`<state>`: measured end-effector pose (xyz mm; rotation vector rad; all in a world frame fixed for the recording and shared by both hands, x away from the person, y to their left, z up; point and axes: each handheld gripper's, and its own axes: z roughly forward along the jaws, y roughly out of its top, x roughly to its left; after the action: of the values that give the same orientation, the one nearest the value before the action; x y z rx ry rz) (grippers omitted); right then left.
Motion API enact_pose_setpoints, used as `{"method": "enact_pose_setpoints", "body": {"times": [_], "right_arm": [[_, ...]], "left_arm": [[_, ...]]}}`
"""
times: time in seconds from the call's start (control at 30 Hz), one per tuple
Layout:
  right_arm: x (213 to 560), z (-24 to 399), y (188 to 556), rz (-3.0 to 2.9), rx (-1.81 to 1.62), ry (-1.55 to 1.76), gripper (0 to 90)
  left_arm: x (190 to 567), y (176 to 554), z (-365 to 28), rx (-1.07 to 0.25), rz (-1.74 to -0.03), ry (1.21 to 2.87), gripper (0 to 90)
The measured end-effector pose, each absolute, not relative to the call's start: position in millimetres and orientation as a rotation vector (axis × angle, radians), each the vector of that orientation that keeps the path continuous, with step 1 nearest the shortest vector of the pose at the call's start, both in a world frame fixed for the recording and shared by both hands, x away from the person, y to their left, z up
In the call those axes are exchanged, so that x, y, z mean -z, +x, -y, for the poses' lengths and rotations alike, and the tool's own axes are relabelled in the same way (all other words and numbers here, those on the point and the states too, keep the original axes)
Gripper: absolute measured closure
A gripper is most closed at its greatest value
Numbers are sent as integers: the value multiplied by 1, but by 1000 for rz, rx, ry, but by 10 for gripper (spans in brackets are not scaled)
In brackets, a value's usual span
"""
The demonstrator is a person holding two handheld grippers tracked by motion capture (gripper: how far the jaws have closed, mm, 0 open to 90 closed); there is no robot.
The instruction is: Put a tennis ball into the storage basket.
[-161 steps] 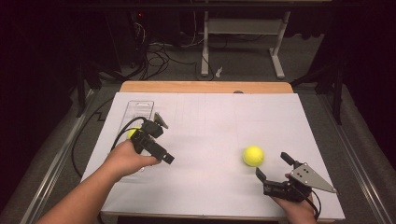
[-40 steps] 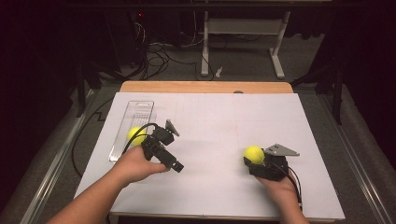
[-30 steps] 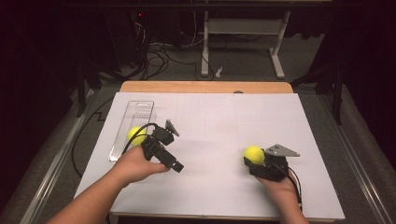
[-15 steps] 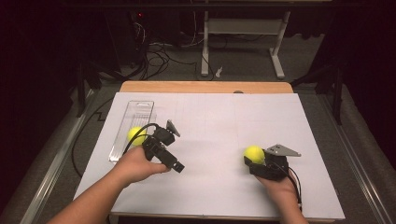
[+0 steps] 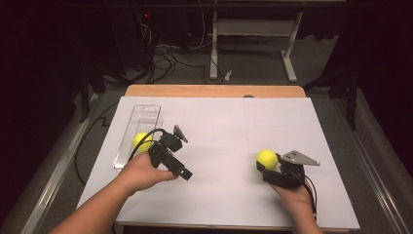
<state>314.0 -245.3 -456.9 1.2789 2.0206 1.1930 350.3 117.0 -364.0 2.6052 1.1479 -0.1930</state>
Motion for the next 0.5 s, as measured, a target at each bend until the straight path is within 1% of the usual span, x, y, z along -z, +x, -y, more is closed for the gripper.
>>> {"method": "enact_pose_setpoints", "body": {"times": [0.33,0.5], "right_arm": [[446,248,307,-1944,-1274,1222,274],[443,243,302,-1956,-1290,1182,274]], "left_arm": [[365,350,-115,198,-1143,2614,28],[365,351,-115,200,-1143,2611,28]]}}
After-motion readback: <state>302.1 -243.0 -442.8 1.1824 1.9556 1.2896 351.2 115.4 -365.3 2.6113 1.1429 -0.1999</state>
